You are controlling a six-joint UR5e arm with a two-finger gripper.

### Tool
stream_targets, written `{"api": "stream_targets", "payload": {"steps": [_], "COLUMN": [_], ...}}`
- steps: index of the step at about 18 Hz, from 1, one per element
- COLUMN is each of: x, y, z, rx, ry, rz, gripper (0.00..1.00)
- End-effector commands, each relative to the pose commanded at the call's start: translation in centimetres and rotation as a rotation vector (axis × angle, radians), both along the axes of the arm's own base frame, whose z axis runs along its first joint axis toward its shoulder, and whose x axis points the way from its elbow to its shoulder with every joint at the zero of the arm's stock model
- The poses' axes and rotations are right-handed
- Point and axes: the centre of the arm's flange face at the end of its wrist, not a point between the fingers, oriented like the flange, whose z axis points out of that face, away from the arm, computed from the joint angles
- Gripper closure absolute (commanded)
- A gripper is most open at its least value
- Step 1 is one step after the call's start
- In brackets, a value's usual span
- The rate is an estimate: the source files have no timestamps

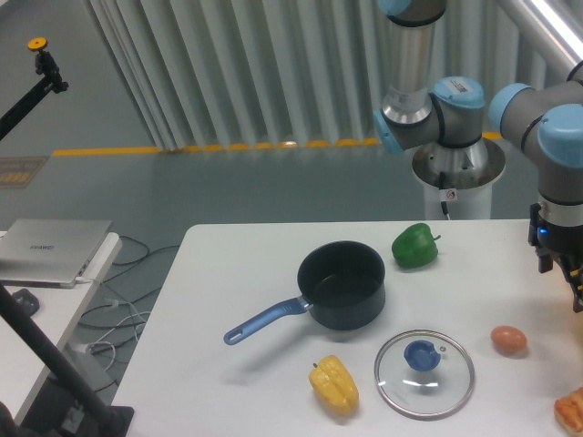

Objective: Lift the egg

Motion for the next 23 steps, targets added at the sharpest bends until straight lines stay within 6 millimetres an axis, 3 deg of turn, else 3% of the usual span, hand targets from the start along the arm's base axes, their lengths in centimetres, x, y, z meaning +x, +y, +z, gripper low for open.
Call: {"api": "stream_targets", "payload": {"steps": [23], "x": [1.1], "y": [0.2], "z": [-0.4], "rx": [0.029], "ry": [-0.024], "rz": [0.046], "gripper": [0.0]}}
